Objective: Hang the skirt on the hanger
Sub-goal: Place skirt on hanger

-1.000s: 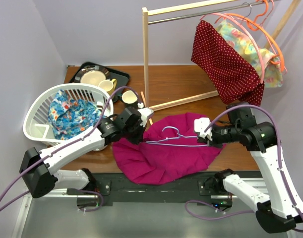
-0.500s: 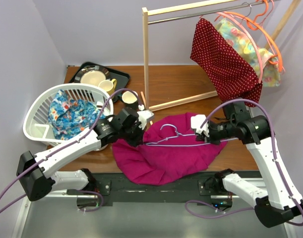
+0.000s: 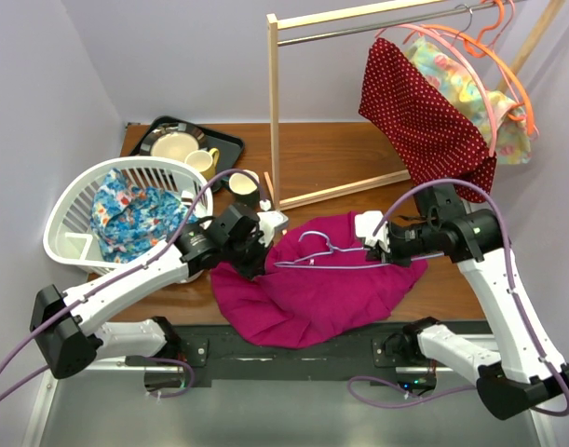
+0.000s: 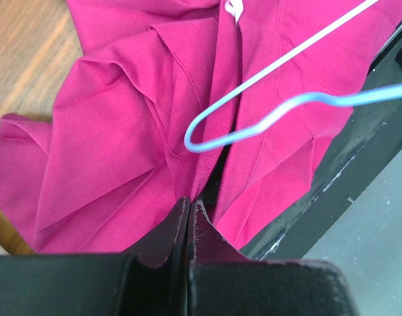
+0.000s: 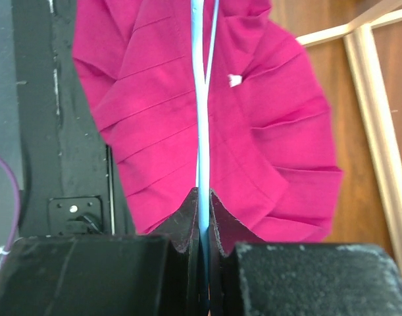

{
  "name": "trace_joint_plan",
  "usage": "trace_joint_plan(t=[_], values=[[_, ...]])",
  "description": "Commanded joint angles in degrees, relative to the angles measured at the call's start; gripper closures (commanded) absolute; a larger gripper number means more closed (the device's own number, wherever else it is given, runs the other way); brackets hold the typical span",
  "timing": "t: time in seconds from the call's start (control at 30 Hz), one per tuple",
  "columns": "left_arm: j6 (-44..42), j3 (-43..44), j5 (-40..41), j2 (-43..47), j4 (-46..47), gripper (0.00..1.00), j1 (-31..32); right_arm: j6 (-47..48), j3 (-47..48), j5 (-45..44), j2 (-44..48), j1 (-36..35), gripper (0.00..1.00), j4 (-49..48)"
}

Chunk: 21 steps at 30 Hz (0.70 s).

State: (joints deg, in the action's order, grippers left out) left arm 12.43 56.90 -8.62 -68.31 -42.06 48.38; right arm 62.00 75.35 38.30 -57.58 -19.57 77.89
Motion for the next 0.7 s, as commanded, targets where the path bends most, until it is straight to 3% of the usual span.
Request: trace_joint_plan(t=[0.0,0.3,0.67], values=[[0.5,2.6,2.5,0.8,-1.0,1.00,-0.4,1.0,0.3,1.9,0.9,-0.3,1.00,11.8],[1.1,0.3,3.0,-2.0,-1.1,1.00,-0.8,-1.3,4.6,2.0,3.4,-0.2,1.00,11.8],[1.3,3.0,0.7,-0.8,-1.4,1.00,-0.7,1.5,-0.8,4.0,1.7,-0.3,1.00,11.7]])
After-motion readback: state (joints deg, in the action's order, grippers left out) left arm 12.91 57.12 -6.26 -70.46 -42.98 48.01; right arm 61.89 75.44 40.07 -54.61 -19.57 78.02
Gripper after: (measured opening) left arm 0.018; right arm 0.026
